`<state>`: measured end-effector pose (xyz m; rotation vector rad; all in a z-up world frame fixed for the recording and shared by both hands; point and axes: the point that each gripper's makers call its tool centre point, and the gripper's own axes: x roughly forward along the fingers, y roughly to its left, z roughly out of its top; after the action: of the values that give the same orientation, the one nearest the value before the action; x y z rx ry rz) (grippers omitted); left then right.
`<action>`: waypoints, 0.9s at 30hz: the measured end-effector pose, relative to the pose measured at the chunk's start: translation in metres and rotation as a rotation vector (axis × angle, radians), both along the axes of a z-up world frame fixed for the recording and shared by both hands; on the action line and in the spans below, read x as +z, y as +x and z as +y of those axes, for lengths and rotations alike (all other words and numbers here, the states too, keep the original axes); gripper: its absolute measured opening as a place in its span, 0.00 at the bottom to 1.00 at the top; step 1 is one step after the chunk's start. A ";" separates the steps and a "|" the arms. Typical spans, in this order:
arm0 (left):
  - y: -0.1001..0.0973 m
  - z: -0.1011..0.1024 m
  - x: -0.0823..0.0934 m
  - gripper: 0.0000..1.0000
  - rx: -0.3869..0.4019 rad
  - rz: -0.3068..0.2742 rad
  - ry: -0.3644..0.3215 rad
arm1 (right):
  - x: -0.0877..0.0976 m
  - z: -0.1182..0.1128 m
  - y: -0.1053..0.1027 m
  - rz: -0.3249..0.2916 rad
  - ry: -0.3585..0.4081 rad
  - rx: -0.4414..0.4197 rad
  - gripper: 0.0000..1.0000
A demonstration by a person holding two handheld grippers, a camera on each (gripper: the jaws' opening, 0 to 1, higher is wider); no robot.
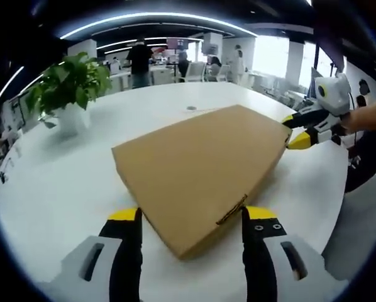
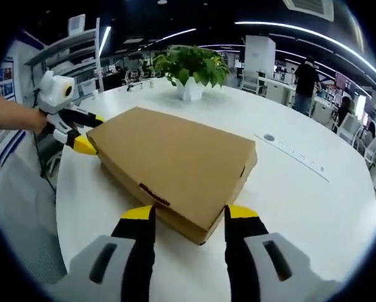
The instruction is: Operate the shoe box by opening the lid, removing the specified soft item, and placing it in the target area until the item is outside and the box remains undamaged.
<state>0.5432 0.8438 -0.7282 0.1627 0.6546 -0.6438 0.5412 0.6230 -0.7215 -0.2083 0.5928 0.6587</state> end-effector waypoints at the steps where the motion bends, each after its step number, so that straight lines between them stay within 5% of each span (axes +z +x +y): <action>1: 0.000 0.001 0.000 0.64 -0.003 0.000 -0.001 | 0.000 0.001 -0.001 -0.005 -0.004 -0.002 0.40; 27: -0.010 0.021 -0.001 0.64 -0.160 0.023 0.016 | 0.001 0.017 -0.046 -0.003 0.022 -0.057 0.34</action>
<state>0.5334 0.8648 -0.7292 0.2245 0.6738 -0.7947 0.4948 0.6404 -0.7208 -0.1713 0.5865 0.6093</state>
